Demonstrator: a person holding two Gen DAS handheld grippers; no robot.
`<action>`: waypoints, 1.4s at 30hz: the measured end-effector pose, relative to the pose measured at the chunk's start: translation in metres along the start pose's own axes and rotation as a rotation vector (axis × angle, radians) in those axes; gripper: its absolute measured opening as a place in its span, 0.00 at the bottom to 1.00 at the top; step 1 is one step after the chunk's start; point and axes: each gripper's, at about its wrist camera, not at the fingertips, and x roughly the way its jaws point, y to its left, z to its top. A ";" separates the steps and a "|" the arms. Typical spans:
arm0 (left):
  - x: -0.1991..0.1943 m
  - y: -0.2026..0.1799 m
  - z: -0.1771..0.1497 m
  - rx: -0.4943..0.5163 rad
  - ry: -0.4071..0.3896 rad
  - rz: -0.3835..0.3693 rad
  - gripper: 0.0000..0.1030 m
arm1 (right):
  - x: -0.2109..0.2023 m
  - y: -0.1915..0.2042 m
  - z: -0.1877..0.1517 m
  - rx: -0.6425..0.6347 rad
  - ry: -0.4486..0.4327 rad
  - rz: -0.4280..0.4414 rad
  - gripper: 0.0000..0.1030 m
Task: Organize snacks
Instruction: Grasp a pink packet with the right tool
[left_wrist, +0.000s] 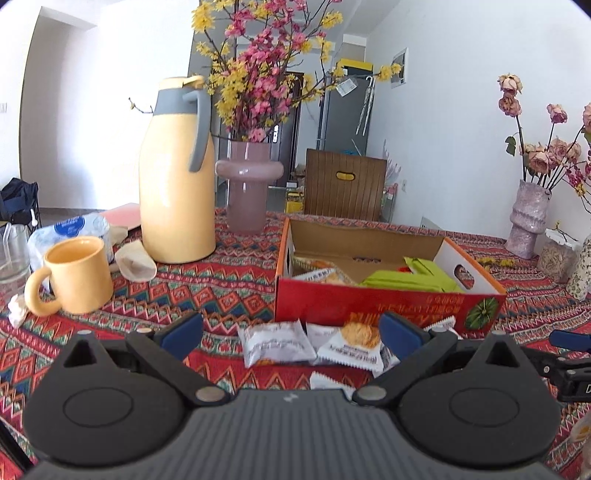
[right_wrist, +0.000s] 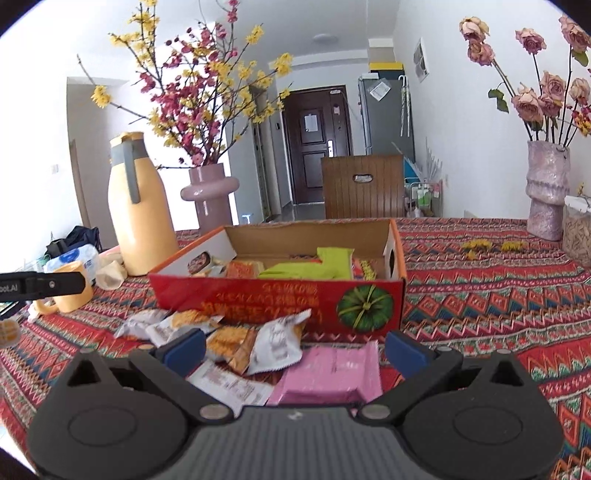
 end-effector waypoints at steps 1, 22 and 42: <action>-0.001 0.000 -0.002 -0.001 0.003 -0.001 1.00 | -0.001 0.001 -0.002 -0.001 0.004 0.002 1.00; -0.025 -0.004 -0.022 -0.006 0.031 -0.024 1.00 | -0.025 0.006 -0.024 -0.006 0.027 0.014 1.00; -0.016 -0.003 -0.027 -0.018 0.055 -0.060 1.00 | -0.015 -0.004 -0.032 0.012 0.062 -0.003 1.00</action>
